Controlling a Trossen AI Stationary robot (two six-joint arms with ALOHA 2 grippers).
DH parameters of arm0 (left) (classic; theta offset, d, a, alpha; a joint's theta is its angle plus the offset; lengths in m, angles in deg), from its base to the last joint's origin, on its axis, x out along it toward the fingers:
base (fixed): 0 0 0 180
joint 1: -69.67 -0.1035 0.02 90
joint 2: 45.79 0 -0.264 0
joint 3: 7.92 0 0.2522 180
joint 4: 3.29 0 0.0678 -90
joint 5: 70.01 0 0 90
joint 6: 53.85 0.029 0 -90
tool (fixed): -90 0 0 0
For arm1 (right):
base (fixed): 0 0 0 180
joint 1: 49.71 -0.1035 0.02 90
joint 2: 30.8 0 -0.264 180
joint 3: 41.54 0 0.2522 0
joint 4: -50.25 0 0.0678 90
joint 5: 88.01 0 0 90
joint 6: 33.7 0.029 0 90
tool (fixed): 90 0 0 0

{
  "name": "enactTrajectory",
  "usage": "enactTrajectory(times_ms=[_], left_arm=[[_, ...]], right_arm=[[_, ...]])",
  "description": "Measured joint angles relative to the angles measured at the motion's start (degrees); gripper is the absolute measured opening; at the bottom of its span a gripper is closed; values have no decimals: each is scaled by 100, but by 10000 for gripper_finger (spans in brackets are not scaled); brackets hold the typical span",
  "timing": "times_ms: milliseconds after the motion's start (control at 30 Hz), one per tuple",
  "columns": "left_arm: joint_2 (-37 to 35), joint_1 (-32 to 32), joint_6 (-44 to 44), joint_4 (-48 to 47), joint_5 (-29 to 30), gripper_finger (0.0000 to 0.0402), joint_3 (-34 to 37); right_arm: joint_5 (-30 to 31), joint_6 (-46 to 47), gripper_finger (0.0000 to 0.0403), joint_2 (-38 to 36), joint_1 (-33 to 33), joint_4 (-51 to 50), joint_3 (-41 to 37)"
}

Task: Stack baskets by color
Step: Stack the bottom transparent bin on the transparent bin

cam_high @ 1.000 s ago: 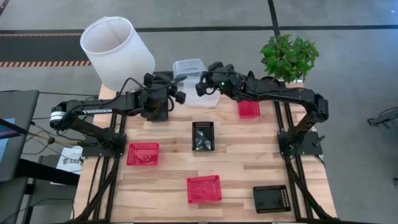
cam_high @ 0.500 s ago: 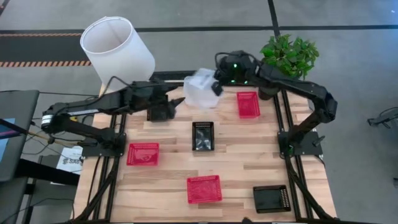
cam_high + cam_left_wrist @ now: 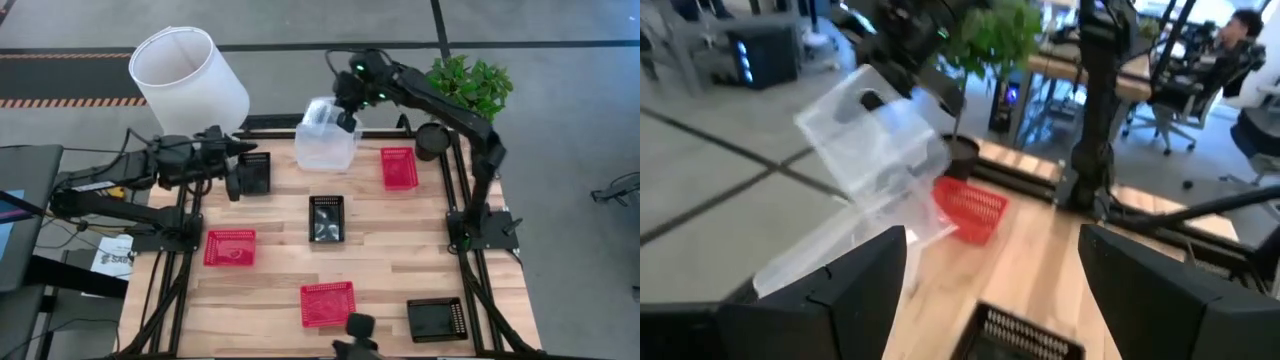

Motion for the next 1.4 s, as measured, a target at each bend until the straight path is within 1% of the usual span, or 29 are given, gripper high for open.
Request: enactTrajectory(times_ms=[133,167,233,300,433,533,600,733,933,1100,1400], left_arm=[[70,2,-190,-198,-1,284,0],[89,2,-228,-259,-2,284,5],[163,30,-279,-295,2,284,9],[190,67,-285,-394,8,284,18],[247,89,-343,-356,19,284,99],[274,89,-389,-308,53,284,182],[282,89,-451,-314,53,284,268],[280,94,-598,-42,38,284,514],[282,94,-730,62,13,284,682],[281,94,-582,284,7,284,688],[282,94,-557,296,9,284,688]], right_arm=[[-60,-265,1,948,-20,-998,1402],[-64,-330,1,1142,-10,-1129,1626],[-59,-464,1,1144,7,-940,1367],[-61,-501,1,1196,55,-1052,1259],[-47,-428,0,1270,85,-1054,1271],[24,-540,0,1323,44,-860,1284],[25,-618,0,1344,90,-1003,1271],[146,-687,0,1413,66,-948,1282],[243,-877,1,1440,65,-932,1278],[387,-1128,0,1442,54,-854,1278],[482,-1364,0,1442,55,-856,1278]])
